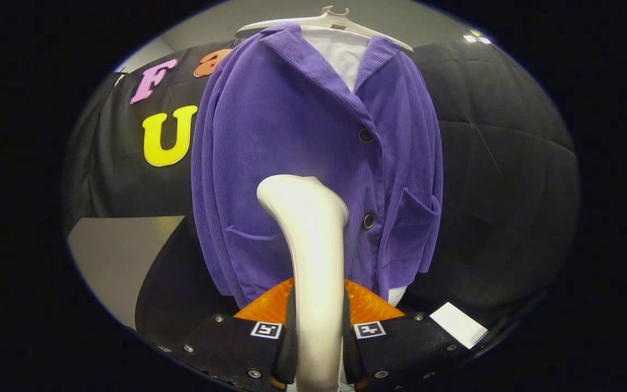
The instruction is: Iron the clothes twice with a garment steamer, once on the left side and once on the right side.
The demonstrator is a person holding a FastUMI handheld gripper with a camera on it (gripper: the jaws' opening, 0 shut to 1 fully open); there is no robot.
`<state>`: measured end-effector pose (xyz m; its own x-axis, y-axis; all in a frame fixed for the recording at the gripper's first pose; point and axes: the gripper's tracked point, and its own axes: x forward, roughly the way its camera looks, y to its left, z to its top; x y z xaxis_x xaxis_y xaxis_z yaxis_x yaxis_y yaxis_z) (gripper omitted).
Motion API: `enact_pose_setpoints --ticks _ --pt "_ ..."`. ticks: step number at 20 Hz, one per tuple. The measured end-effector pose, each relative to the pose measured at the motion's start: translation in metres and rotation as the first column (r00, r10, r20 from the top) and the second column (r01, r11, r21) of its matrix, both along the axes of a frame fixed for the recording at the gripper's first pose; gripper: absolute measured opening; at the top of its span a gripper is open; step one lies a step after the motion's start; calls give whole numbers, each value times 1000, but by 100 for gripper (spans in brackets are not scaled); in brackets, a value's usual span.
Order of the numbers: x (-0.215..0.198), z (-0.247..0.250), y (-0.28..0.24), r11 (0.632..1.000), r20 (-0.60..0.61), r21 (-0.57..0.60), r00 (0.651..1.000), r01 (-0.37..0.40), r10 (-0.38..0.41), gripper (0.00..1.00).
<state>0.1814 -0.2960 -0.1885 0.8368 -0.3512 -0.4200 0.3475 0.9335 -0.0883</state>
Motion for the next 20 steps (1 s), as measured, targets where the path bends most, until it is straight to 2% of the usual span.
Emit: enact_pose_setpoints --ticks 9,13,20 --pt "-14 -70 11 998 -121 65 993 -9 17 34" --pt "-18 -86 18 996 -152 88 988 6 8 34" --pt "-48 -107 35 995 -230 99 973 32 -8 34"
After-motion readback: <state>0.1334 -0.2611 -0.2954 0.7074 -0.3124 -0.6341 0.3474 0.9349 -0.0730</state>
